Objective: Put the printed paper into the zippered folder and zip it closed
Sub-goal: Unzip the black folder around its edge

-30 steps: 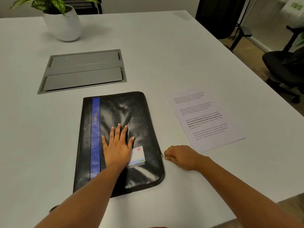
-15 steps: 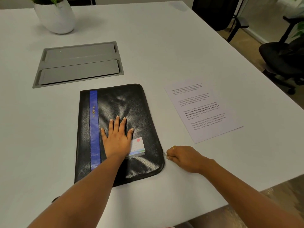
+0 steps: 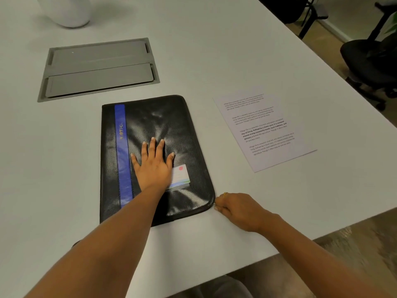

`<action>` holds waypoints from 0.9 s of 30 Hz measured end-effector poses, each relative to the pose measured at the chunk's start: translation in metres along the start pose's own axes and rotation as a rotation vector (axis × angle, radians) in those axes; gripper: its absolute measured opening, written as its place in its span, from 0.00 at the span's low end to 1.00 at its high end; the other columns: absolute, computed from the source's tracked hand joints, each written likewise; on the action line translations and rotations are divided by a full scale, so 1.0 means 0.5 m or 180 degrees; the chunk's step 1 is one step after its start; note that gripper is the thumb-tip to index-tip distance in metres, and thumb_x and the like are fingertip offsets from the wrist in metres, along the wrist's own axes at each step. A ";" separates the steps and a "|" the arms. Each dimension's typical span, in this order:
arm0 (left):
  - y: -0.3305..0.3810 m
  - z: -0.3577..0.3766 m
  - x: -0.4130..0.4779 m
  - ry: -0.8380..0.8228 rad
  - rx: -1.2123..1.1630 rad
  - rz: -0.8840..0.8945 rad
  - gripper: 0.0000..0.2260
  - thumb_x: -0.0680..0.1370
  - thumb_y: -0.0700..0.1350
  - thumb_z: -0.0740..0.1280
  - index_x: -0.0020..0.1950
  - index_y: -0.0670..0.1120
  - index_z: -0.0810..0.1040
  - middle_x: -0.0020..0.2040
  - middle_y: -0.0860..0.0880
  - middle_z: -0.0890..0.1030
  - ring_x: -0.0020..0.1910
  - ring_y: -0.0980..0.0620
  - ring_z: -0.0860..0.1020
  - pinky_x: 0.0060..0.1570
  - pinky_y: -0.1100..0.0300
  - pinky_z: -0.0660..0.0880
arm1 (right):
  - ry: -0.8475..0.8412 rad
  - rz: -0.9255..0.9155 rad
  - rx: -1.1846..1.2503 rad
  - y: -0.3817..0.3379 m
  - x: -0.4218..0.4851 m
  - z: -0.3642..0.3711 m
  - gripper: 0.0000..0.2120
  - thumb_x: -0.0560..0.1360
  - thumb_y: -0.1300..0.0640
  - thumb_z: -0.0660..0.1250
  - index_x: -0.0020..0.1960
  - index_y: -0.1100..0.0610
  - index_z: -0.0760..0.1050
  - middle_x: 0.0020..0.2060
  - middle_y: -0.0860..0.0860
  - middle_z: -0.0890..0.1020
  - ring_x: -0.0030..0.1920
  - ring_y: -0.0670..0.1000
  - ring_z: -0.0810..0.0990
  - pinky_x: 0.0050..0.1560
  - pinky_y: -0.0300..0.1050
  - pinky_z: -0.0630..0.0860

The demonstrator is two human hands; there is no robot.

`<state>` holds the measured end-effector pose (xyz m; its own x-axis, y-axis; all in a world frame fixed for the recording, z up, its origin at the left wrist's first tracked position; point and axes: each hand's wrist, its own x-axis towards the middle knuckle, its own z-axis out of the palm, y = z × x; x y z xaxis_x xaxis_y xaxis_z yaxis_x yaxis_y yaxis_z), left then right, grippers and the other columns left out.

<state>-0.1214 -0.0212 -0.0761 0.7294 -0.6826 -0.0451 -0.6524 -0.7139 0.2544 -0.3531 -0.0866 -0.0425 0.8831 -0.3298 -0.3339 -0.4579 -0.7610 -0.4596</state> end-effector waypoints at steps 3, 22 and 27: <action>0.003 0.002 0.001 -0.0011 0.0006 -0.0002 0.25 0.80 0.60 0.47 0.76 0.55 0.52 0.78 0.53 0.51 0.77 0.50 0.46 0.73 0.42 0.41 | 0.0171 0.0094 0.0116 -0.008 -0.009 0.018 0.16 0.80 0.53 0.53 0.42 0.61 0.72 0.37 0.53 0.75 0.38 0.53 0.75 0.41 0.43 0.68; 0.004 0.000 0.001 0.0045 -0.0028 0.0027 0.24 0.80 0.58 0.48 0.76 0.54 0.53 0.78 0.52 0.51 0.77 0.49 0.46 0.72 0.41 0.41 | 0.1413 0.0482 0.0265 -0.102 -0.021 0.123 0.13 0.77 0.58 0.59 0.35 0.61 0.75 0.27 0.53 0.76 0.28 0.46 0.68 0.30 0.42 0.67; 0.004 0.001 0.001 0.0088 -0.0059 0.0024 0.24 0.80 0.59 0.48 0.75 0.54 0.54 0.77 0.52 0.52 0.77 0.49 0.47 0.72 0.40 0.42 | 0.1501 0.0515 0.0144 -0.113 -0.016 0.129 0.13 0.75 0.57 0.59 0.35 0.60 0.75 0.27 0.54 0.78 0.26 0.47 0.67 0.27 0.42 0.66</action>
<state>-0.1226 -0.0231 -0.0763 0.7300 -0.6833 -0.0165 -0.6542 -0.7055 0.2725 -0.3407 -0.0050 -0.0672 0.7459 -0.6661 -0.0003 -0.5876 -0.6578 -0.4713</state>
